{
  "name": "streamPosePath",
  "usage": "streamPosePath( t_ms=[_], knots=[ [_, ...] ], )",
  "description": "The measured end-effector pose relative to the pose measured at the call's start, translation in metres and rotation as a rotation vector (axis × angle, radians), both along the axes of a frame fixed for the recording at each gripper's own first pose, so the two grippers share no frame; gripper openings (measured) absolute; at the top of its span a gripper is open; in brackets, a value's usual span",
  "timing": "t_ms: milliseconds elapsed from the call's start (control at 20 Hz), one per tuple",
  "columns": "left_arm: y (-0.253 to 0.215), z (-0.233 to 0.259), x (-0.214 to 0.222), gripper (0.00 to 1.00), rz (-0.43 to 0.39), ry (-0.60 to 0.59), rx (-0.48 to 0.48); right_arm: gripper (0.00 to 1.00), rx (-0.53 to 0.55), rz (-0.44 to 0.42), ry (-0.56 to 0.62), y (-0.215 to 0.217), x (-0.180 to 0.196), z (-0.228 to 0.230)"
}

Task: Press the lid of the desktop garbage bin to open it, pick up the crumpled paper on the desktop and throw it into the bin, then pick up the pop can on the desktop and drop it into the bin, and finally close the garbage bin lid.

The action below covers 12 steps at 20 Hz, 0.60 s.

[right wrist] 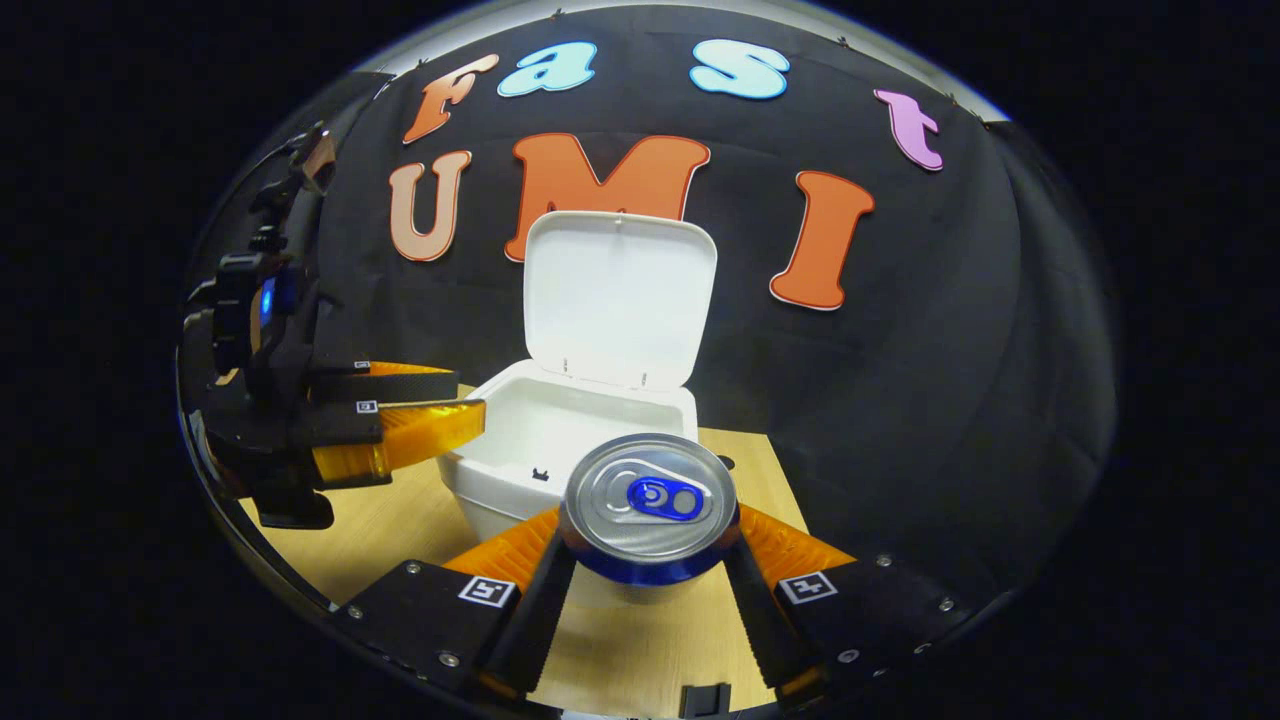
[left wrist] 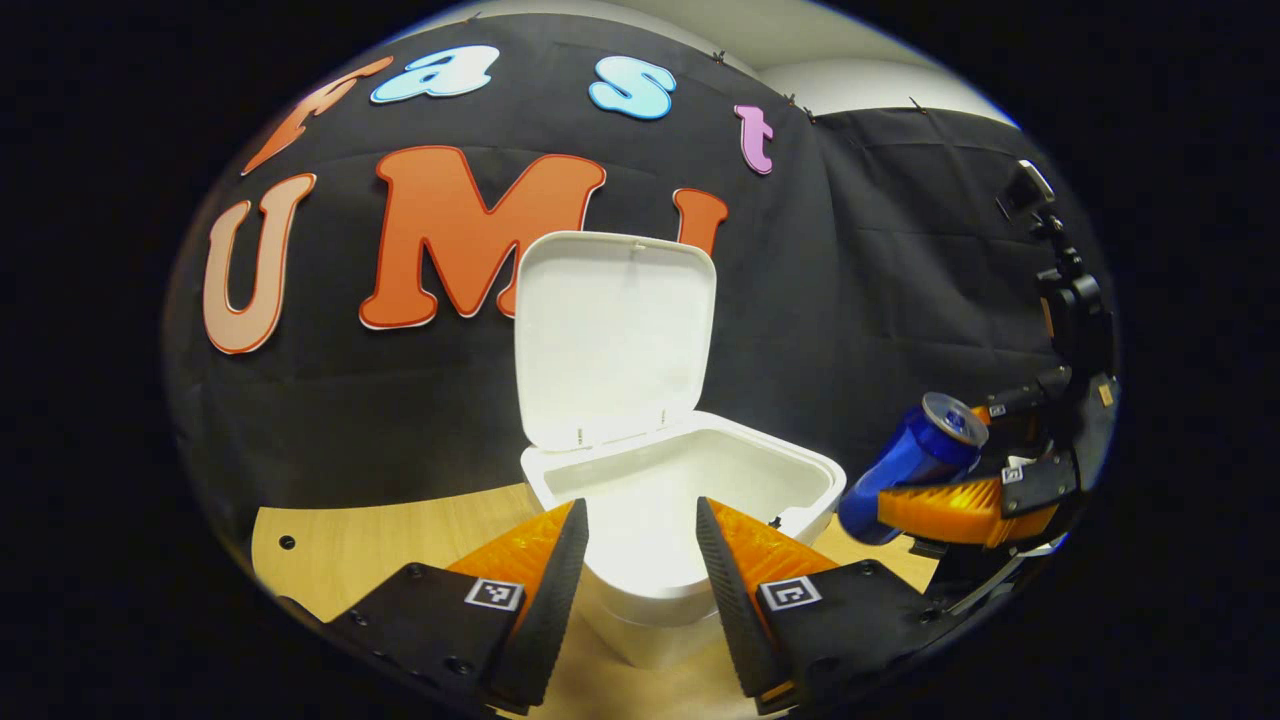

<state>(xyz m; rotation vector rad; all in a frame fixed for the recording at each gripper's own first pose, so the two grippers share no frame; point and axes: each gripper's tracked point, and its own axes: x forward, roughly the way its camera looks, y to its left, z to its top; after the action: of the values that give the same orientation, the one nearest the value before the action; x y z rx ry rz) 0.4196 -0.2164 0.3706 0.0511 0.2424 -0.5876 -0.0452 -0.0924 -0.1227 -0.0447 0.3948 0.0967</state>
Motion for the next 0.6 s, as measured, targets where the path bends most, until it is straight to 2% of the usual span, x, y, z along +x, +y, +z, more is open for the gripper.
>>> streamPosePath(
  t_ms=[200,350,400,450,600],
  knots=[
    [0.024,-0.001,0.007,0.83,0.078,0.000,0.003,0.81,-0.010,0.044,-0.026,0.000,0.009,0.022],
    [0.043,-0.005,0.005,0.81,0.139,0.018,-0.005,0.81,-0.022,0.076,-0.053,0.002,0.012,0.030],
    [0.049,-0.006,0.005,0.83,0.159,0.022,-0.009,0.76,-0.012,0.087,-0.062,0.005,0.015,0.035],
    [0.055,-0.007,0.005,0.81,0.176,0.026,-0.011,0.81,0.000,0.095,-0.073,0.007,0.017,0.039],
    [0.072,-0.009,0.000,0.81,0.220,0.033,-0.011,0.81,0.013,0.107,-0.100,0.012,0.032,0.045]
  ],
)
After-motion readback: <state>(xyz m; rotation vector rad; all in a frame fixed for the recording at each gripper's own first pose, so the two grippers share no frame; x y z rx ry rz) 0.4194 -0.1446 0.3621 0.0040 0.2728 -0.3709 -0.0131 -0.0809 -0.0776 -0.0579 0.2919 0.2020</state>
